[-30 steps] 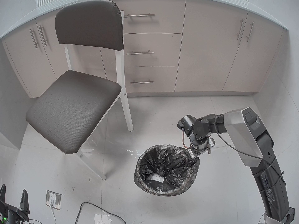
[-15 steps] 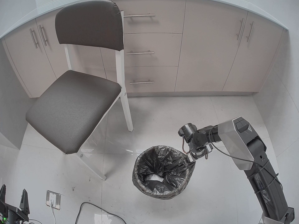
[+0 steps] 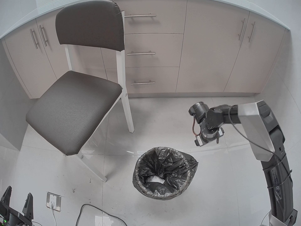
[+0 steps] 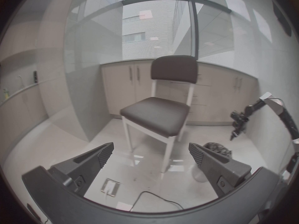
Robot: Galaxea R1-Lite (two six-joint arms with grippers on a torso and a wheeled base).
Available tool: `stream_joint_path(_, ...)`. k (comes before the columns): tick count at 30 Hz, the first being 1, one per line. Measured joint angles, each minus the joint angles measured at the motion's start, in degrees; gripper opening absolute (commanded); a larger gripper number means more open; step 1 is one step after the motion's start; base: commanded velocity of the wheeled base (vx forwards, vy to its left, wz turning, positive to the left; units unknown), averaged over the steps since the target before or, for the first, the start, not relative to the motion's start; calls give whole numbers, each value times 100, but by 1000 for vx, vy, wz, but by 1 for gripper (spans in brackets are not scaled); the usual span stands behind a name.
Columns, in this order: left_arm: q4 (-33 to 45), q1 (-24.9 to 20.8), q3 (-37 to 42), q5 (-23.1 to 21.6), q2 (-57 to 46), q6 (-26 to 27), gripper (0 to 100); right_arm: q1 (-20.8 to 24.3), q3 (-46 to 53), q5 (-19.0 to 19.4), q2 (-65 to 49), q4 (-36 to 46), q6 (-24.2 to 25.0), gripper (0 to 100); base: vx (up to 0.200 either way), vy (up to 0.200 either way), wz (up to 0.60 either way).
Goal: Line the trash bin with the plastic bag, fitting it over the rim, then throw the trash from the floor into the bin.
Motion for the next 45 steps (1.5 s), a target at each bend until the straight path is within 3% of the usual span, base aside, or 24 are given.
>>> stream_joint_path(5,-60,0,11,-897,6,-140,100,-194,2,4,-672,333,-5,100,0,0,0)
stream_joint_path(8,-57,0,9,-1120,11,-191,100,-288,2,28,-1174,607,-27,100,0,0,0)
stream_joint_path(13,-57,30,9,-1167,17,-233,100,-347,2,80,-2036,1034,-126,100,0,0,0)
stream_joint_path(18,-66,69,38,-1215,17,71,100,-325,0,111,-2951,1488,-311,100,0,0,0)
stream_joint_path(27,-139,94,162,-1365,17,451,100,105,0,121,-4619,1860,-1326,100,0,0,0)
stream_joint_path(34,-154,102,171,-1392,17,499,100,204,0,105,-5830,2356,-1558,100,0,0,0)
stream_joint_path(40,-191,347,171,-1395,-91,510,100,-63,0,168,-6910,3166,-1604,100,0,0,0)
stream_joint_path(45,-263,555,168,-1392,-295,513,100,-590,0,535,-7604,3601,-1610,100,0,0,0)
